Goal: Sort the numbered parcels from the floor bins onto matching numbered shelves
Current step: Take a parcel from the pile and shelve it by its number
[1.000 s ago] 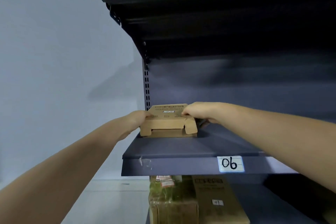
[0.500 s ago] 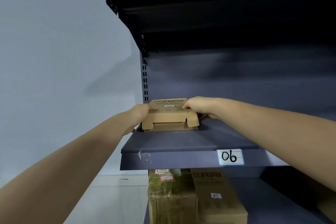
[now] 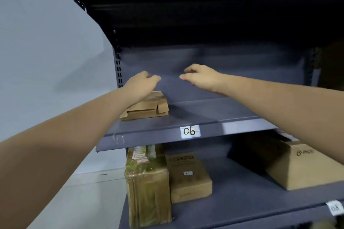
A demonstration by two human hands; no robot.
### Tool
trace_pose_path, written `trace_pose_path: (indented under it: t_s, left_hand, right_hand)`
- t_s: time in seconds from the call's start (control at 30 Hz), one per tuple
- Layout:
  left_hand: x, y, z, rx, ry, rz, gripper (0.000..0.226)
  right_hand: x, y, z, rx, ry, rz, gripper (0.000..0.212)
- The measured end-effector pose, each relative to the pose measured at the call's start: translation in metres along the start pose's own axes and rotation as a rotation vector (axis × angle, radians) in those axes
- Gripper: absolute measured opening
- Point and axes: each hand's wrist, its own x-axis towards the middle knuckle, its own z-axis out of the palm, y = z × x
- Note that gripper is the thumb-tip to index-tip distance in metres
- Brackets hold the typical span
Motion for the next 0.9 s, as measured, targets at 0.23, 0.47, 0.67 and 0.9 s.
trace_pose_path:
  t_s: [0.23,0.47,0.67,0.9]
  left_hand:
    - [-0.028,0.066,0.049,-0.04,-0.091,0.243,0.056]
    - [-0.052,0.141,0.116,-0.082,-0.202,0.406,0.057]
    - [-0.095,0.235,0.196,-0.179,-0.292,0.589,0.049]
    - [-0.164,0.351,0.297,-0.253,-0.383,0.707,0.042]
  right_hand:
    - [-0.07,0.047,-0.066,-0.126,0.086,-0.054,0.054]
    - [-0.14,0.107,-0.135,-0.316,0.12,0.025,0.057]
    - [-0.23,0.163,-0.211,-0.43,0.174,0.091,0.056]
    - [-0.335,0.243,-0.31,-0.53,0.176,0.246,0.05]
